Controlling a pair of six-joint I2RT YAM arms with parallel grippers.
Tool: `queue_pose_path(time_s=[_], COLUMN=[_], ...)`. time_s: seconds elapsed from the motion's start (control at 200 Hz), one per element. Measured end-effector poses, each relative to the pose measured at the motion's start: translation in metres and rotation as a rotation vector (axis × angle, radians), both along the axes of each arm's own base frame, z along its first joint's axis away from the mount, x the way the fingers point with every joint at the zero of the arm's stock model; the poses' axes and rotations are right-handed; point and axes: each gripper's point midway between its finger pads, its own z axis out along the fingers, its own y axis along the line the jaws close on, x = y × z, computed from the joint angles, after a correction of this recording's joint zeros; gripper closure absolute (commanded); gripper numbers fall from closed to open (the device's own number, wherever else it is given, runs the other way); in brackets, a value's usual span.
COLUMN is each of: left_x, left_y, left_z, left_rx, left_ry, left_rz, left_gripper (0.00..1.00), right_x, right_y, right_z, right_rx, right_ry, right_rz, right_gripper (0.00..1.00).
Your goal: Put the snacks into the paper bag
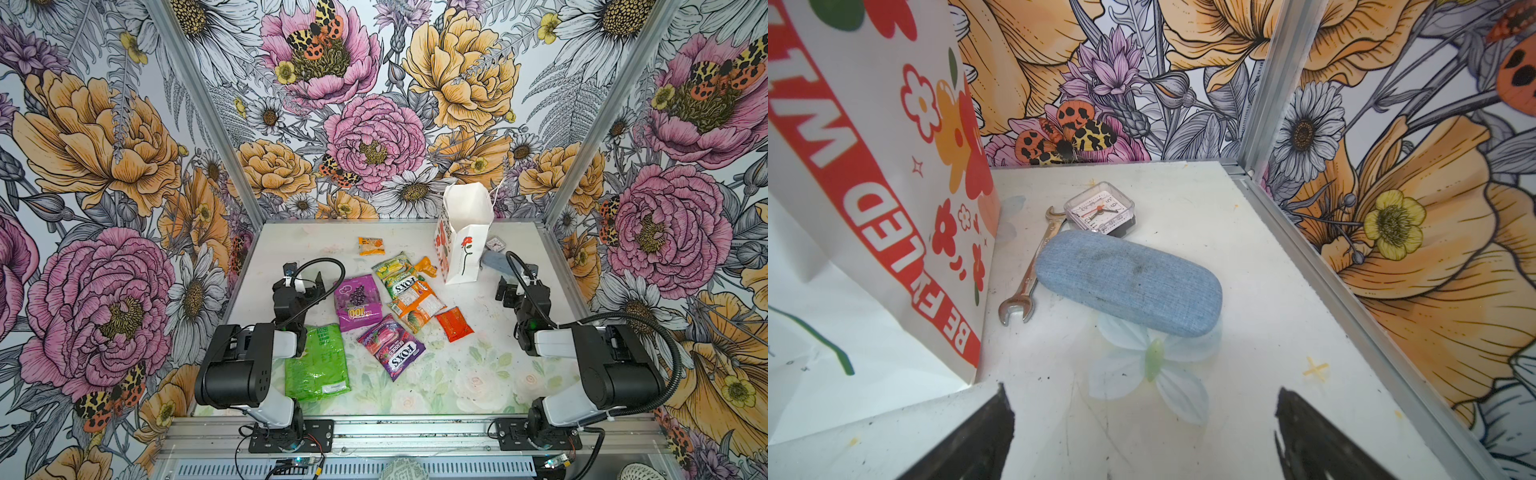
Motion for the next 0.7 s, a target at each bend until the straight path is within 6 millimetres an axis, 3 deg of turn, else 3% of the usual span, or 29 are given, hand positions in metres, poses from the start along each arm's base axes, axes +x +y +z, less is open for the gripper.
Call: queue_pose_path(time_s=[0.2, 0.3, 0.44, 0.56, 0.701], left_x=[-0.026, -0.043, -0.057, -0.07, -0.08], left_y=[-0.016, -0.022, -0.038, -0.057, -0.069], left_z=[-0.005, 0.007, 0.054, 0.1, 0.169], left_rx=[0.027, 0.049, 0.086, 0.069, -0.019], left_ry=[-0.028, -0.072, -0.209, -0.296, -0.371], left_rz=[-0.064, -0.064, -0.097, -0.143, -0.168], left_gripper=[0.01, 0.01, 0.01, 0.01, 0.01], right_x=[0.001, -0.002, -0.012, -0.018, -0.023], right_y=[0.008, 0.012, 0.019, 0.038, 0.055], right_z=[0.003, 0.005, 0.016, 0.046, 0.086], right_rx=[-0.018, -0.026, -0.045, -0.066, -0.033], right_ry=[-0.012, -0.023, -0.042, -0.095, -0.143], right_rz=[0.027, 0.042, 0.059, 0.114, 0.159], right_gripper=[0.0, 0.0, 0.0, 0.0, 0.0])
